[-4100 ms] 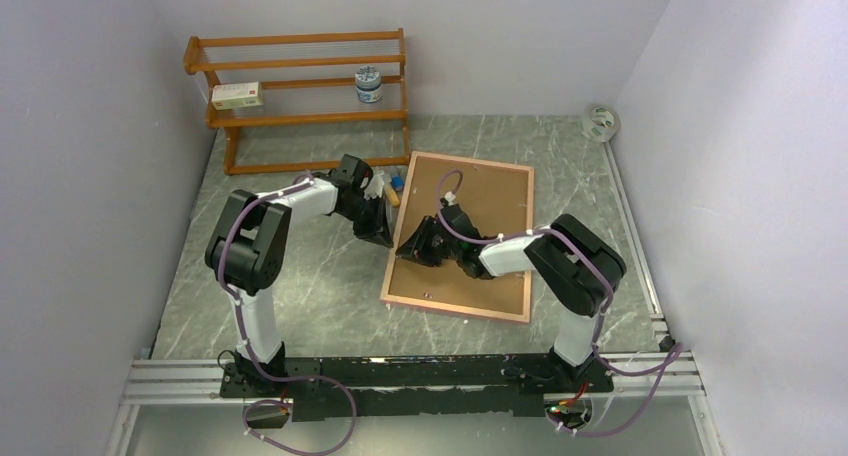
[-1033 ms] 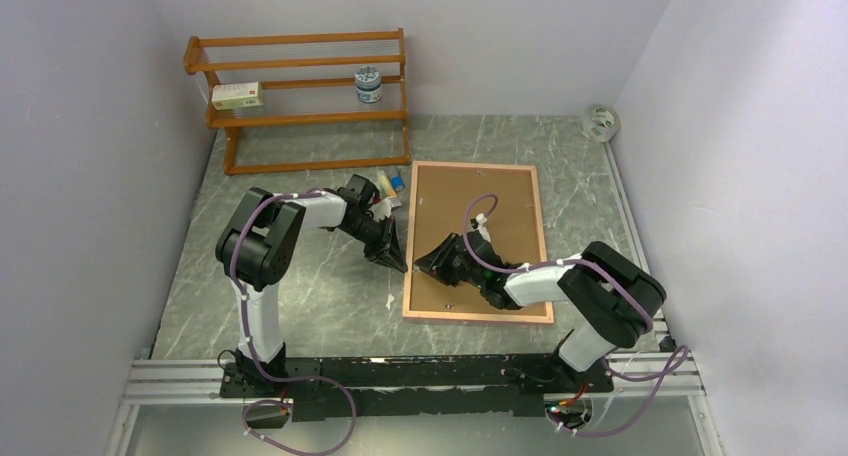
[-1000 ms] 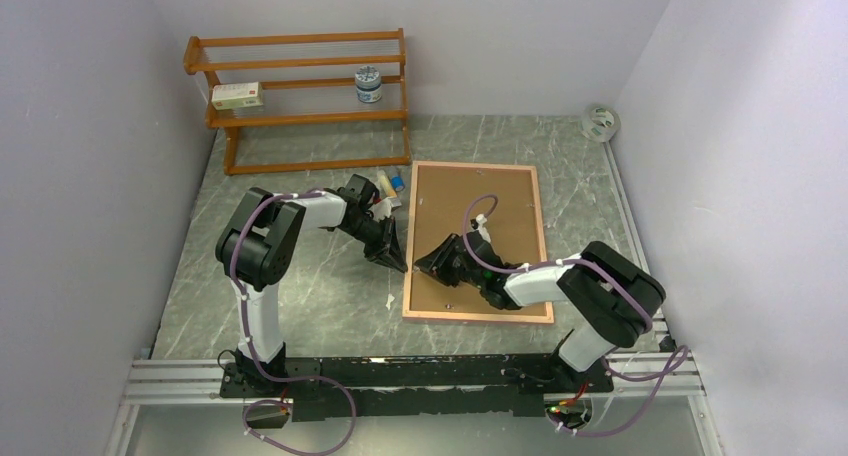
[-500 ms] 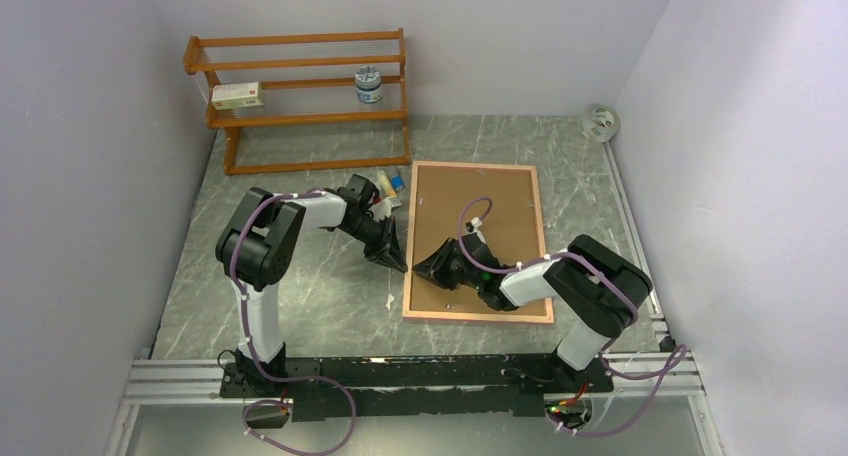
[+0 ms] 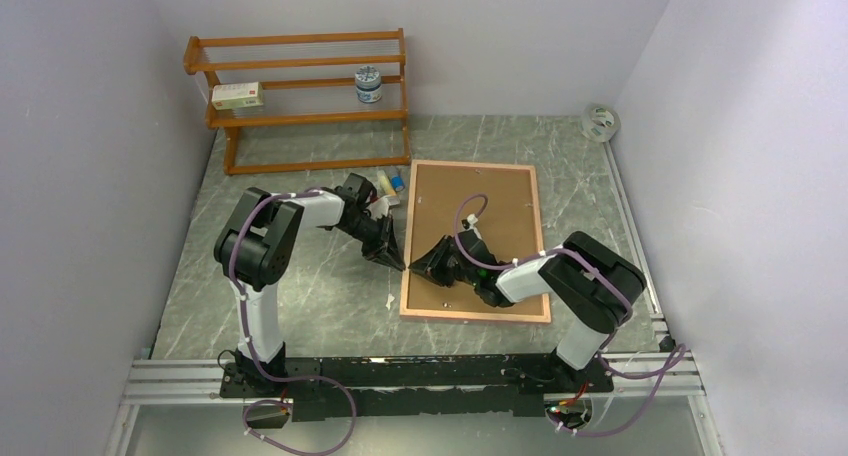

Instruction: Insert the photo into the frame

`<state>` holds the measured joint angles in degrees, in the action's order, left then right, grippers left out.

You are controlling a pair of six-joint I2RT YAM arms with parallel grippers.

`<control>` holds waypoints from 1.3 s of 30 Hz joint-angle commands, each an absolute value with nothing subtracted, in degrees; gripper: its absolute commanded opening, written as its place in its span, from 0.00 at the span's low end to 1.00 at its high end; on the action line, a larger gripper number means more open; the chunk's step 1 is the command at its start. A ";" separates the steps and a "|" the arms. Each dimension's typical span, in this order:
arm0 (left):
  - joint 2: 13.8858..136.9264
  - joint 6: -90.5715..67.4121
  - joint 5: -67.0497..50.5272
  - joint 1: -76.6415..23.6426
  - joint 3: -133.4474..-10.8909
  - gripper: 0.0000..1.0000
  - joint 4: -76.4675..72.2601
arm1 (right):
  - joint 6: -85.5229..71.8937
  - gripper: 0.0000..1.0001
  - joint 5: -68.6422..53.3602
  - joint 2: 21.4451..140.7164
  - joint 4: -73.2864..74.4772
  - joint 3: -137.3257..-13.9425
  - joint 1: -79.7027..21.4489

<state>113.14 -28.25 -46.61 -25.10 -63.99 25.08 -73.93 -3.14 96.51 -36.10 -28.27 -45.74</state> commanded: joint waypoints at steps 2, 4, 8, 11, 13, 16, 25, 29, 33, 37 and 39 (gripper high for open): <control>115.85 -26.67 -38.14 -27.33 -61.44 0.03 26.63 | -71.89 0.24 -0.16 101.76 -35.48 -31.95 -46.12; 115.92 -26.78 -38.21 -27.38 -61.36 0.04 26.48 | -71.53 0.26 -0.17 101.83 -36.06 -31.99 -46.14; 116.02 -26.89 -38.32 -27.32 -61.34 0.05 26.37 | -70.67 0.29 -0.46 100.15 -39.40 -30.30 -46.14; 116.02 -26.81 -38.16 -27.33 -61.41 0.06 26.54 | -69.07 0.25 -0.13 96.92 -38.59 -29.69 -46.14; 116.08 -26.78 -38.14 -27.33 -61.42 0.07 26.54 | -68.58 0.19 -0.12 95.42 -38.47 -29.17 -46.14; 116.35 -26.81 -37.99 -27.33 -61.59 0.08 26.67 | -68.56 0.10 -0.15 95.09 -39.63 -28.68 -46.14; 116.28 -26.97 -37.53 -27.41 -61.61 0.08 26.85 | -68.15 0.01 1.97 93.90 -37.92 -28.48 -46.14; 116.21 -27.07 -37.51 -27.41 -61.45 0.08 26.72 | -68.33 0.10 2.68 95.04 -34.42 -29.63 -46.14; 116.04 -26.99 -37.36 -27.39 -61.38 0.08 26.73 | -68.96 0.12 1.50 97.05 -34.09 -29.72 -46.13; 115.89 -27.20 -37.42 -27.41 -61.03 0.08 26.42 | -69.51 0.13 1.21 98.74 -32.62 -29.95 -46.08; 115.69 -27.32 -37.45 -27.42 -60.76 0.07 26.16 | -69.59 0.14 1.14 99.36 -31.92 -30.21 -46.14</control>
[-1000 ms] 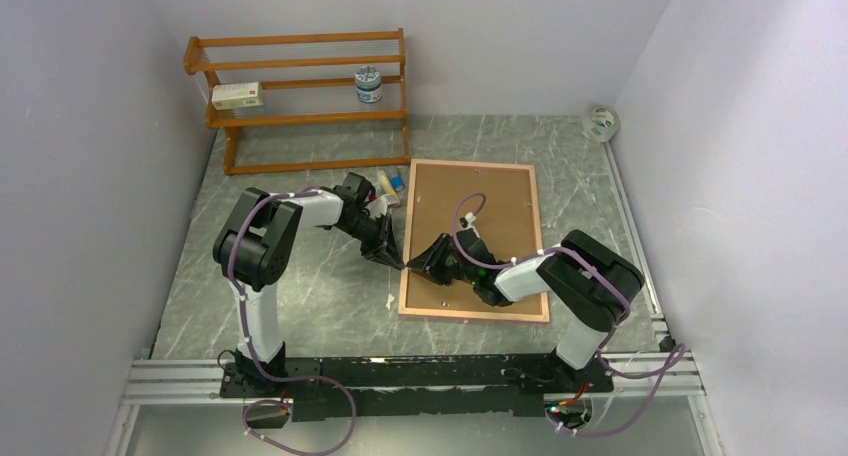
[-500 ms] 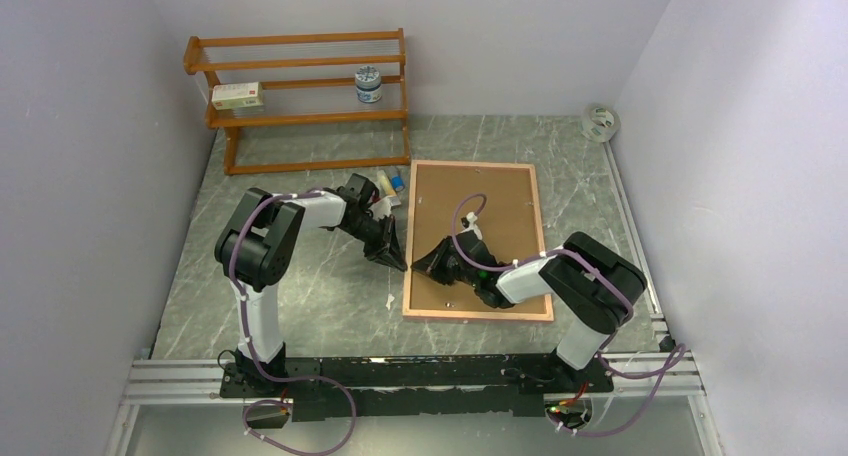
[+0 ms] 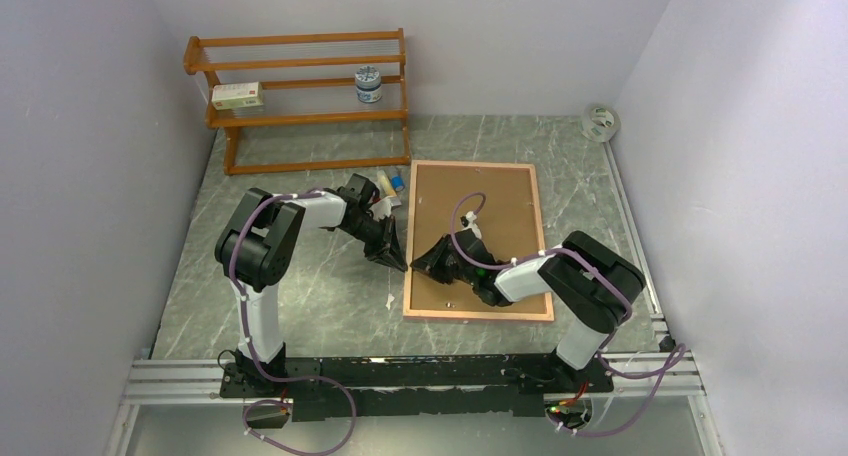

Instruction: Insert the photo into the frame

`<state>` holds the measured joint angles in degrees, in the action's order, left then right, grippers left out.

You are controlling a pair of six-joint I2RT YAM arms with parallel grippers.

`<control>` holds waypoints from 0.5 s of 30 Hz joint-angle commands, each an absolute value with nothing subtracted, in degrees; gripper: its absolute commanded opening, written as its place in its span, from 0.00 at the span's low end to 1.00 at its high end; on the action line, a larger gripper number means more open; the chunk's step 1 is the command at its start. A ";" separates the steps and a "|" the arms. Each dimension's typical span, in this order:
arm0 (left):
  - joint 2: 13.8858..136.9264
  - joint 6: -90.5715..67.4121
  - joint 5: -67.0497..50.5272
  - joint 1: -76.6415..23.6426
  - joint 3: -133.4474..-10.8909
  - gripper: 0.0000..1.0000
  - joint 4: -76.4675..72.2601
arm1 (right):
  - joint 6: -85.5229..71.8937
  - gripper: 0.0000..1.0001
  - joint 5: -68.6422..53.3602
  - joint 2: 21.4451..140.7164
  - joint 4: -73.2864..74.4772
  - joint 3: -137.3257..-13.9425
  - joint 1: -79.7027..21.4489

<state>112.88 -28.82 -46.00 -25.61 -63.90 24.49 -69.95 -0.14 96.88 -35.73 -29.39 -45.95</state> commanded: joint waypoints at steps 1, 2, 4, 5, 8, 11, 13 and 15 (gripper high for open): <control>115.59 -27.40 -37.44 -27.42 -60.74 0.07 26.11 | -69.67 0.14 1.22 99.73 -31.80 -30.12 -46.14; 115.50 -27.42 -37.49 -27.41 -60.67 0.07 26.10 | -69.92 0.15 1.21 100.02 -32.12 -29.96 -46.10; 115.41 -27.30 -37.44 -27.35 -60.63 0.07 26.10 | -70.51 0.15 1.19 100.58 -33.19 -29.60 -46.06; 115.40 -27.33 -37.44 -27.39 -60.63 0.07 26.18 | -70.53 0.15 1.30 100.43 -33.87 -29.46 -46.06; 115.23 -27.26 -37.44 -27.37 -60.55 0.08 26.19 | -68.95 0.17 1.85 98.62 -33.63 -30.37 -45.99; 115.15 -27.48 -37.60 -27.38 -60.45 0.10 26.15 | -66.75 0.18 2.23 95.14 -31.63 -32.18 -45.72; 114.78 -28.10 -37.77 -27.41 -60.32 0.14 25.87 | -64.95 0.21 2.69 91.83 -27.74 -34.24 -45.42; 114.07 -29.09 -37.77 -27.47 -60.02 0.17 25.29 | -62.62 0.26 3.45 87.49 -21.92 -36.61 -45.11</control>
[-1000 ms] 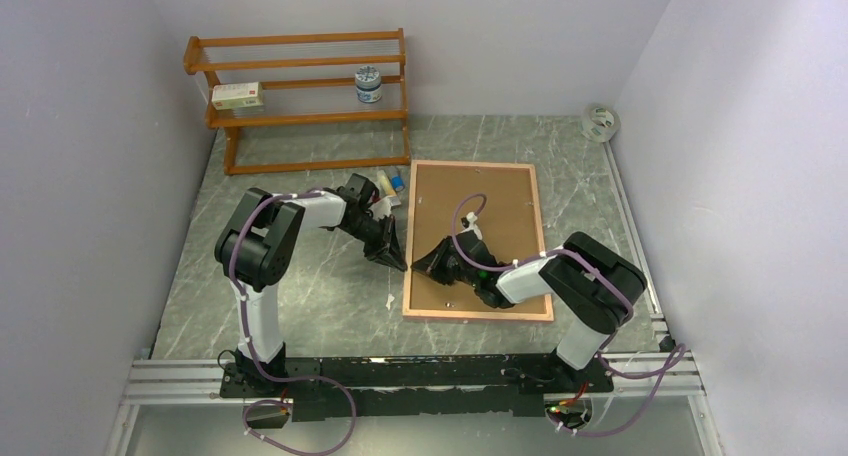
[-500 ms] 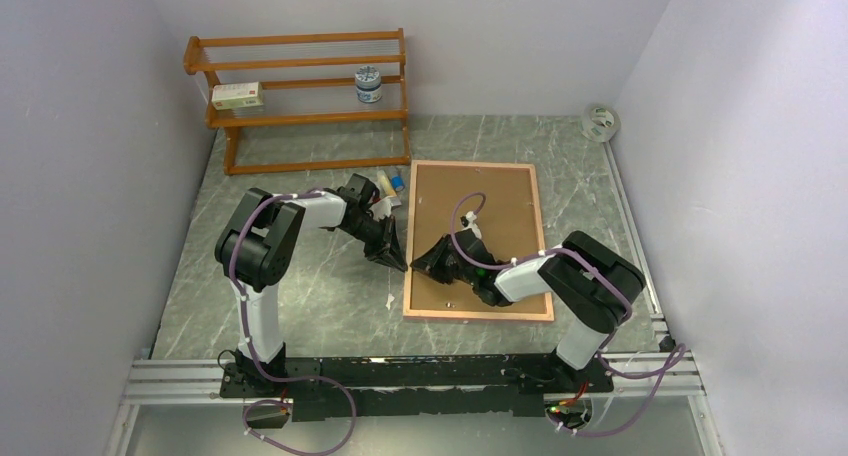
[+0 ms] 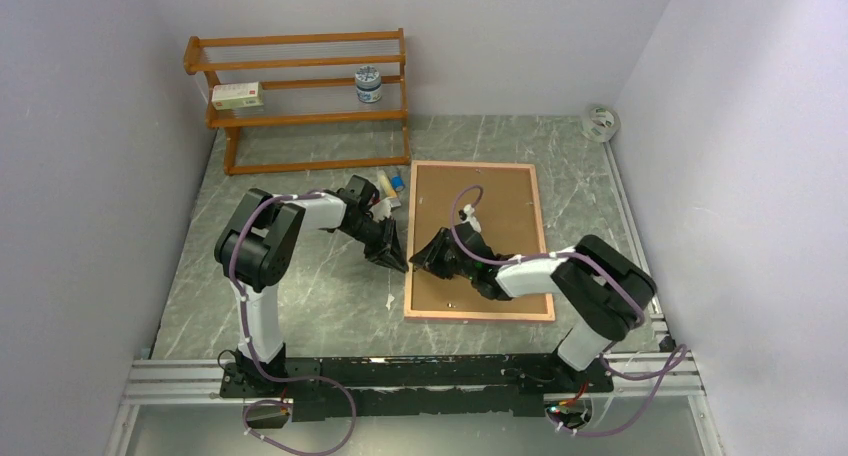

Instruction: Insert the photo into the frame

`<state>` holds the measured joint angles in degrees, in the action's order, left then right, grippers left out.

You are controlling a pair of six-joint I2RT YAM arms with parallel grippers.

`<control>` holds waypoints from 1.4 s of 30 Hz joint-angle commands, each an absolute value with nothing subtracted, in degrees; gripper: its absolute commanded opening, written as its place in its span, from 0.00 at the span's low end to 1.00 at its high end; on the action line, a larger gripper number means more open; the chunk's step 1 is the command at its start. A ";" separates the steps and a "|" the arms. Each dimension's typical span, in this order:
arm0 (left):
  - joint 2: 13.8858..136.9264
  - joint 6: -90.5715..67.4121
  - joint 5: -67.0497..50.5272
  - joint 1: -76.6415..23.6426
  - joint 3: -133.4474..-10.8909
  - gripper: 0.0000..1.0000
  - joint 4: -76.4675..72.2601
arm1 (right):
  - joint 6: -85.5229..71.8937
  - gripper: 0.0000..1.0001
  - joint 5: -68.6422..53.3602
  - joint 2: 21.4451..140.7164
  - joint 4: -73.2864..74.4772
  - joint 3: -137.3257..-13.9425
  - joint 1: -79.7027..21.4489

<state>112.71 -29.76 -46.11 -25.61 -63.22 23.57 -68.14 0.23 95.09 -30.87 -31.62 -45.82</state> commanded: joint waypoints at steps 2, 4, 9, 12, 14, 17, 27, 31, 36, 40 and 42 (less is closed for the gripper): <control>112.95 -30.43 -37.79 -27.63 -59.31 0.20 24.06 | -60.45 0.29 4.78 83.85 -15.05 -38.84 -45.09; 111.81 -31.85 -37.77 -28.04 -58.37 0.21 22.46 | -58.23 0.31 6.20 80.79 -7.93 -40.62 -45.04; 110.27 -36.82 -36.81 -30.66 -55.16 0.20 14.23 | -47.32 0.32 7.71 78.60 8.44 -44.75 -44.83; 110.47 -40.10 -32.53 -33.11 -54.34 0.17 11.48 | -40.22 0.31 8.67 77.46 14.25 -45.34 -44.74; 110.48 -42.08 -29.89 -34.54 -53.25 0.16 8.80 | -35.00 0.32 8.36 76.78 16.03 -45.59 -44.75; 110.86 -44.35 -26.79 -35.83 -52.21 0.17 5.67 | -31.18 0.34 7.28 76.77 19.20 -46.44 -44.74; 112.21 -46.56 -22.81 -36.56 -50.95 0.24 2.01 | -27.50 0.35 6.08 82.08 20.83 -48.59 -44.75; 112.02 -47.53 -22.32 -36.51 -49.73 0.26 1.59 | -27.80 0.36 6.56 84.37 21.34 -49.77 -44.87; 113.16 -47.51 -22.78 -36.65 -49.74 0.15 1.52 | -27.35 0.36 8.05 86.21 21.88 -51.28 -44.88; 114.42 -47.72 -23.10 -36.70 -49.57 0.12 1.10 | -26.52 0.34 7.94 88.15 21.97 -52.60 -44.96; 115.05 -47.73 -23.32 -36.69 -49.45 0.11 0.99 | -26.05 0.34 7.92 88.60 21.88 -52.90 -45.01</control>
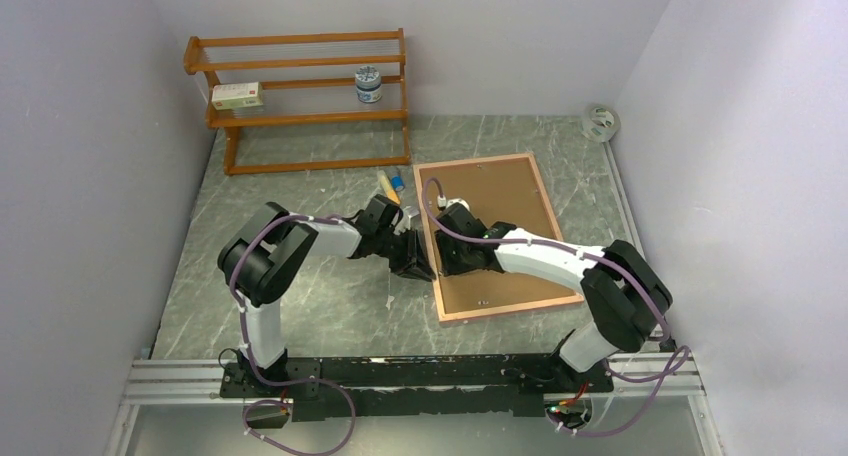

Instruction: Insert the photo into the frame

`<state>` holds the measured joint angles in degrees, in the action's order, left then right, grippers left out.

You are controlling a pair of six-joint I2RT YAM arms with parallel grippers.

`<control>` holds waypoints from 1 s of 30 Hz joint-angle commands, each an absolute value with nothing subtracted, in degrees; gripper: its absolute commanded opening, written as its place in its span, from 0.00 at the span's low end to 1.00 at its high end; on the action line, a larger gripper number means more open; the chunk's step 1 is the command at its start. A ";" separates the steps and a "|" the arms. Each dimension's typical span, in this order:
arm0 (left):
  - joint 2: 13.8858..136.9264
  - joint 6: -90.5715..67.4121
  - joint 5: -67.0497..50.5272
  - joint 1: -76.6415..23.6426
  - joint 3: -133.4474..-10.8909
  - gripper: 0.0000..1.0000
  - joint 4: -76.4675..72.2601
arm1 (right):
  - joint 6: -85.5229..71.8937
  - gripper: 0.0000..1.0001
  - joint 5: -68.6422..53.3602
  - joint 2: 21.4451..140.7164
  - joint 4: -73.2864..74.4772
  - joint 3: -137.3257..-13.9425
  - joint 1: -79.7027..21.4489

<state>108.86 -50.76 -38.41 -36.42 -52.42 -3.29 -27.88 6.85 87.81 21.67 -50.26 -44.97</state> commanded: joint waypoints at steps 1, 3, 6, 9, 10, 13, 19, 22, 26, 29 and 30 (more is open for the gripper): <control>115.26 -47.88 -23.44 -36.73 -49.24 0.10 0.74 | -25.81 0.34 7.90 88.83 21.77 -52.91 -45.00; 115.40 -48.26 -23.86 -36.67 -48.69 0.10 0.45 | -25.31 0.34 7.89 89.69 22.14 -53.32 -44.97; 115.49 -48.75 -24.07 -36.81 -48.28 0.09 0.44 | -24.71 0.33 7.63 90.97 22.01 -53.49 -45.01; 115.49 -49.04 -24.50 -36.82 -47.84 0.08 -0.68 | -24.17 0.30 7.35 91.98 22.01 -53.34 -45.06; 115.49 -49.06 -24.64 -36.83 -47.70 0.08 -1.07 | -23.94 0.30 7.02 92.15 21.71 -53.14 -45.00; 115.57 -48.84 -24.84 -36.82 -47.47 0.08 -1.77 | -23.52 0.29 7.40 92.85 21.36 -52.84 -45.07; 116.24 -48.65 -25.36 -37.08 -46.99 0.08 -2.98 | -23.43 0.30 6.95 94.48 19.85 -52.65 -45.09; 116.34 -48.24 -25.20 -37.09 -47.00 0.08 -2.71 | -23.78 0.32 7.68 95.53 20.17 -53.06 -45.30; 116.31 -47.91 -25.49 -37.03 -47.00 0.08 -2.62 | -24.45 0.33 9.15 97.11 20.78 -53.58 -45.78; 116.11 -47.91 -25.80 -37.17 -46.77 0.08 -3.08 | -25.43 0.31 10.36 98.16 21.28 -53.70 -46.01; 116.04 -47.95 -25.84 -37.12 -46.68 0.08 -3.20 | -25.73 0.30 11.06 98.46 21.37 -53.66 -46.09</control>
